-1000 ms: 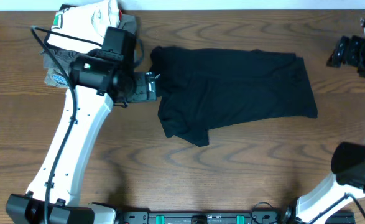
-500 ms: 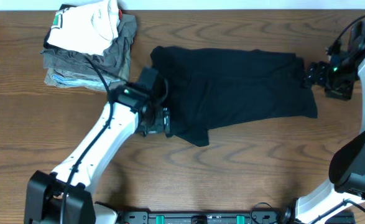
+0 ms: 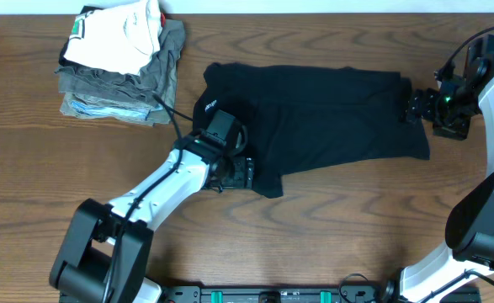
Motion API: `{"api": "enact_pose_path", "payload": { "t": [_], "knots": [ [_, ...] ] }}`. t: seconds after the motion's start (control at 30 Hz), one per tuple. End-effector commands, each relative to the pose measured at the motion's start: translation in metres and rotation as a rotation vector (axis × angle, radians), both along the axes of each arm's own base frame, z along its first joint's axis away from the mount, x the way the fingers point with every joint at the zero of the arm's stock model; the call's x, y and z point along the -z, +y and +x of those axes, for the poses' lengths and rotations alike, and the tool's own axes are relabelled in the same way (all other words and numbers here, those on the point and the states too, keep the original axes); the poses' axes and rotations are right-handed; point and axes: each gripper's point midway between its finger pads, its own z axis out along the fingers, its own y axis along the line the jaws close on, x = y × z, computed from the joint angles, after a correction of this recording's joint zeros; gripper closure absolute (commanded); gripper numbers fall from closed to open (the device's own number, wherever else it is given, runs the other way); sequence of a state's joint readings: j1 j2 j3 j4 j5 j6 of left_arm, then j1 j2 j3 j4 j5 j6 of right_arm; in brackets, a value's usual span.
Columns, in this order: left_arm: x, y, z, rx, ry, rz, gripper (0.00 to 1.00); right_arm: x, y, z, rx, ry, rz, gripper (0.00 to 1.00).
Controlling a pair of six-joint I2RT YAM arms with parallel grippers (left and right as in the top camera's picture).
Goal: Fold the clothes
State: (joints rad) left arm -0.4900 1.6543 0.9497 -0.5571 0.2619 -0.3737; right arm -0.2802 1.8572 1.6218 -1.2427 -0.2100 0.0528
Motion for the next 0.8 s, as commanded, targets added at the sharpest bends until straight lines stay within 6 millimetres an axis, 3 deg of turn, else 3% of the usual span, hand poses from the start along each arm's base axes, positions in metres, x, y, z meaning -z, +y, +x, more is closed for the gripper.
{"api": "enact_pose_path", "payload": {
  "t": [0.0, 0.13, 0.53, 0.77],
  "knots": [
    [-0.007, -0.01, 0.004, 0.071, -0.025, -0.041, 0.21, -0.002, 0.004, 0.0, 0.001, -0.005, 0.011, 0.16],
    [-0.008, -0.017, 0.004, 0.107, -0.045, -0.048, 0.26, -0.001, 0.003, 0.0, 0.002, -0.004, 0.004, 0.16],
    [-0.02, -0.065, -0.026, 0.558, -0.159, -0.031, 0.28, -0.001, 0.002, 0.001, -0.009, -0.01, -0.004, 0.15],
    [-0.021, -0.069, -0.028, 0.632, -0.196, 0.015, 0.28, -0.001, 0.002, 0.001, -0.009, -0.01, -0.007, 0.14]
  ]
}}
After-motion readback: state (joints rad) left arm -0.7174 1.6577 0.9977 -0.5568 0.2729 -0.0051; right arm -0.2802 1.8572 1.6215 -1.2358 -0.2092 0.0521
